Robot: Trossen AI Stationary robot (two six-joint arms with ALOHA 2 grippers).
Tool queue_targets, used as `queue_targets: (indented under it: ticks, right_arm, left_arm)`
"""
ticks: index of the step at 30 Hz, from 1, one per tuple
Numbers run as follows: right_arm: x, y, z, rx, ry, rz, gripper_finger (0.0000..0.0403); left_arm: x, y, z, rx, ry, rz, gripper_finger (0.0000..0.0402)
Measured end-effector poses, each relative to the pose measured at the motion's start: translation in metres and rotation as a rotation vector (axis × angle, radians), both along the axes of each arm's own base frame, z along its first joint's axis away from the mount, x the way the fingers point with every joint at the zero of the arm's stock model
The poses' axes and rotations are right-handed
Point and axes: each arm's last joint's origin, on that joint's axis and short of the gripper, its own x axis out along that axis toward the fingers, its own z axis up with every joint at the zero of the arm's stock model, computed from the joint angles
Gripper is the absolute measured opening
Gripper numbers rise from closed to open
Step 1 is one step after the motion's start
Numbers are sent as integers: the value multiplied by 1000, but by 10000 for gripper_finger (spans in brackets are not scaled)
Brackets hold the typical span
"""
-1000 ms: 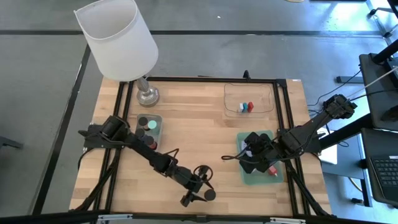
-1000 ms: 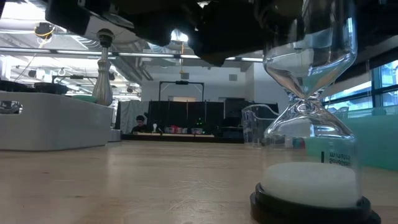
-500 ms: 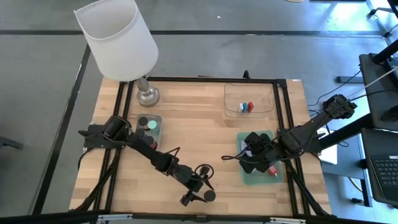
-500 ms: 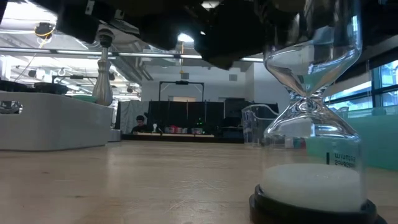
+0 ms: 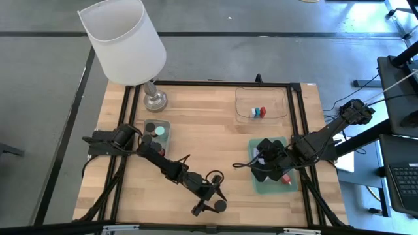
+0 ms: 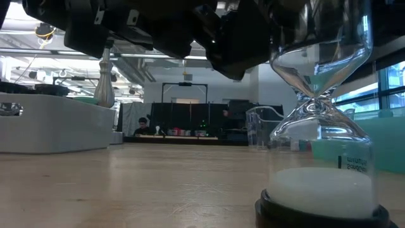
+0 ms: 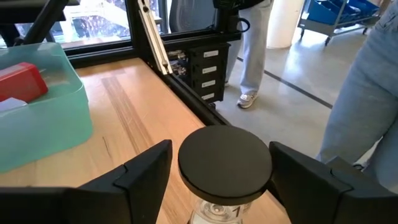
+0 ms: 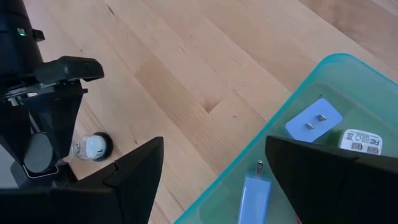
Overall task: Pick & Place Office items
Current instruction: Put the white hourglass into the gray bin
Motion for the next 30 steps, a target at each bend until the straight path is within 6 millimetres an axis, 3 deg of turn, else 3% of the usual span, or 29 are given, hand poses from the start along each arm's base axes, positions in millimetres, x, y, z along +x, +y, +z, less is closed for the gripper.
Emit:
queue_targets:
  ticks: [9,18,25,30]
  right_arm:
    - [0,0,0,-14,3,23,284]
    - [0,0,0,-16,3,27,284]
    - [0,0,0,-26,7,48,284]
    - [0,0,0,-41,10,74,284]
  left_arm:
    - [-1,-2,0,-3,2,-3,207]
    - [-1,-1,4,-17,13,32,207]
    - [-9,6,32,24,62,83,207]
    - [-16,12,73,-22,-30,159,207]
